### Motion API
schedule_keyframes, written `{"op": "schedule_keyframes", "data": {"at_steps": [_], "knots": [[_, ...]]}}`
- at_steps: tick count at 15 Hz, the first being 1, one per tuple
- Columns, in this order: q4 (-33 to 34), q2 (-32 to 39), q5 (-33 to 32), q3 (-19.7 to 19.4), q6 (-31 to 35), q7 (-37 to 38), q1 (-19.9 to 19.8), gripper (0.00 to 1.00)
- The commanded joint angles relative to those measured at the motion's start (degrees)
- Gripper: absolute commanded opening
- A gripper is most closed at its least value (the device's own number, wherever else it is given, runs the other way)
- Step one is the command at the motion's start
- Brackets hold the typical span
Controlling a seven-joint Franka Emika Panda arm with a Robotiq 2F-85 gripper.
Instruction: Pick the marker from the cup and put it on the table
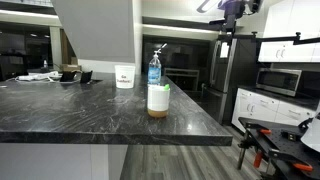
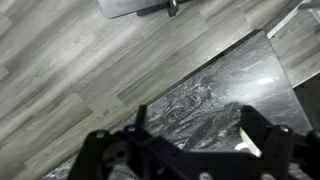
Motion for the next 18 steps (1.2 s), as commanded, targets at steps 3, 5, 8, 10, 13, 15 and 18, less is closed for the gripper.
{"op": "schedule_keyframes", "data": {"at_steps": [3,5,8,10,13,15,18], "knots": [[0.15,0.04,-0.01,-0.04,-0.16,0.01,0.05,1.0],[0.15,0.04,-0.01,-0.04,-0.16,0.01,0.05,1.0],[0.15,0.04,-0.01,-0.04,-0.16,0.0,0.05,1.0],[0.15,0.04,-0.01,-0.04,-0.16,0.0,0.05,1.0],[1.49,2.02,-0.39,0.01,0.77,-2.01,1.05,1.0],[2.82,4.49,-0.84,0.43,2.25,-4.87,2.78,1.0],[5.94,10.27,-0.62,1.29,4.93,-8.89,5.86,1.0]]}}
